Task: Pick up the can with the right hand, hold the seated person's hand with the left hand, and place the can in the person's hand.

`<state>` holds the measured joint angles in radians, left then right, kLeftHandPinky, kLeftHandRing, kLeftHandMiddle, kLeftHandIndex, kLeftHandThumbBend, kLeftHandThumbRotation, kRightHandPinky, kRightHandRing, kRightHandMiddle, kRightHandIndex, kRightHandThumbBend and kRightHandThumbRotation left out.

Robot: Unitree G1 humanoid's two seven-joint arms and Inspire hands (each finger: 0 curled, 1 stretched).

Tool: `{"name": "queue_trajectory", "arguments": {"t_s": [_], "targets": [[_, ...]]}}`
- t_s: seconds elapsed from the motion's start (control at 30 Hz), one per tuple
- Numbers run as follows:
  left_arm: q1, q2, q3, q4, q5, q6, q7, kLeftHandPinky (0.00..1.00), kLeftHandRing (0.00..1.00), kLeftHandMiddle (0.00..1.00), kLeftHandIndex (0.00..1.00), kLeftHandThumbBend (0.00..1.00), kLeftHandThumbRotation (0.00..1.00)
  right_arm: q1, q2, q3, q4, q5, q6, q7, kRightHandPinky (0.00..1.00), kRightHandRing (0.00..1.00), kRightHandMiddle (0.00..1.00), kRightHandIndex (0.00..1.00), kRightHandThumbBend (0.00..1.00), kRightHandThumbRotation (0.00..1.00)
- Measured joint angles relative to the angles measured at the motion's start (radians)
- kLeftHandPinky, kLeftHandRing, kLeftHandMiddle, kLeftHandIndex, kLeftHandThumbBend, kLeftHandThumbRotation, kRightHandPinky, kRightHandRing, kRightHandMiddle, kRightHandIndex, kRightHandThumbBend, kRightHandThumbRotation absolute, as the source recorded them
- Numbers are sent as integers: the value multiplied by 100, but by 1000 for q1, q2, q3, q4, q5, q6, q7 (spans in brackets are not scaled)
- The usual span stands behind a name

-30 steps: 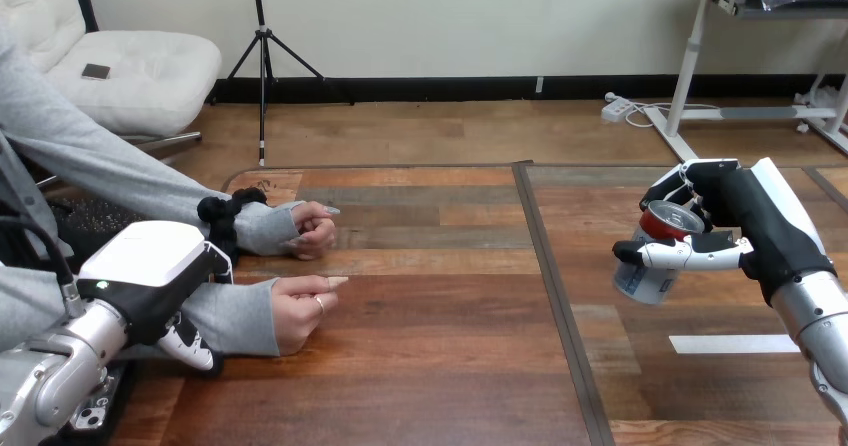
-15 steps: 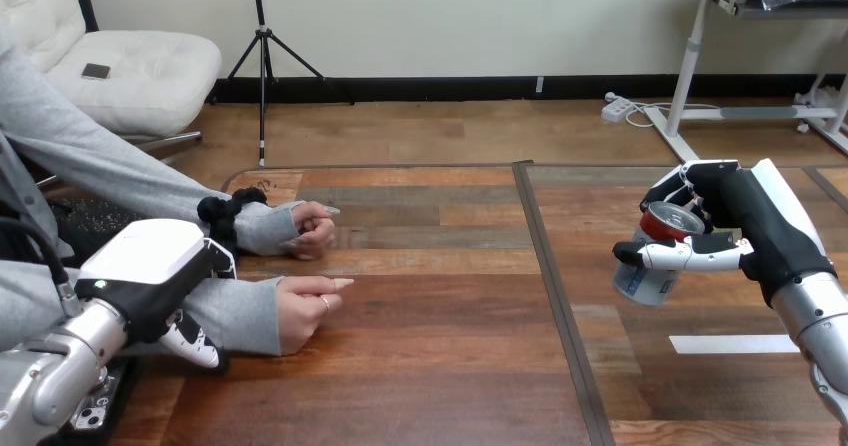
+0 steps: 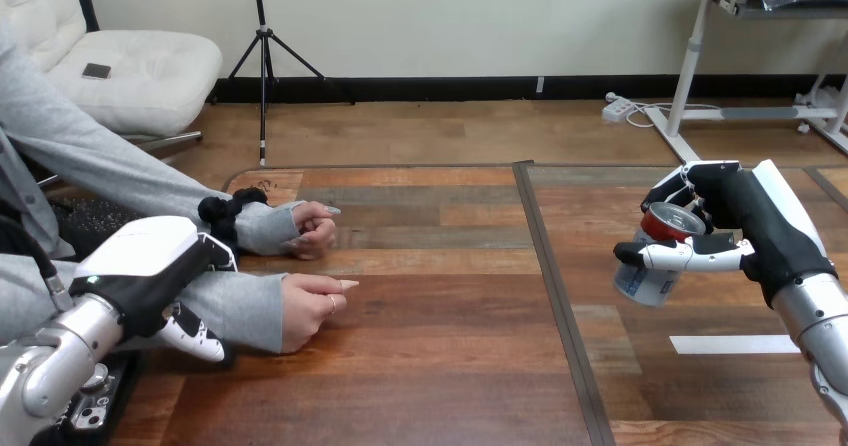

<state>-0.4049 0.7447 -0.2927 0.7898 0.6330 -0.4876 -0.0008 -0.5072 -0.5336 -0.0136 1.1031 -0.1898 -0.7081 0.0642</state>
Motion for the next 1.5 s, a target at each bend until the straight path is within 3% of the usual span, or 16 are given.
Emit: {"name": "queue_trajectory", "arguments": {"t_s": [0.7,0.93,1.17,1.5], "targets": [[61,18,54,-124,-47,1,-32,29,34,40,47,78,0,10,0,0,0,9,0,3,22,26,35,43,82,0],[88,19,84,-168,-57,-6,-20,25,29,36,46,82,0,10,0,0,0,9,0,3,19,24,33,43,82,0],[105,19,113,-210,-81,-12,-16,23,28,35,45,80,0,10,1,0,0,9,-2,4,25,29,38,43,81,0],[116,19,145,-259,-93,-21,-14,23,28,35,44,82,0,10,5,0,0,9,-5,4,25,29,39,43,81,0]]}}
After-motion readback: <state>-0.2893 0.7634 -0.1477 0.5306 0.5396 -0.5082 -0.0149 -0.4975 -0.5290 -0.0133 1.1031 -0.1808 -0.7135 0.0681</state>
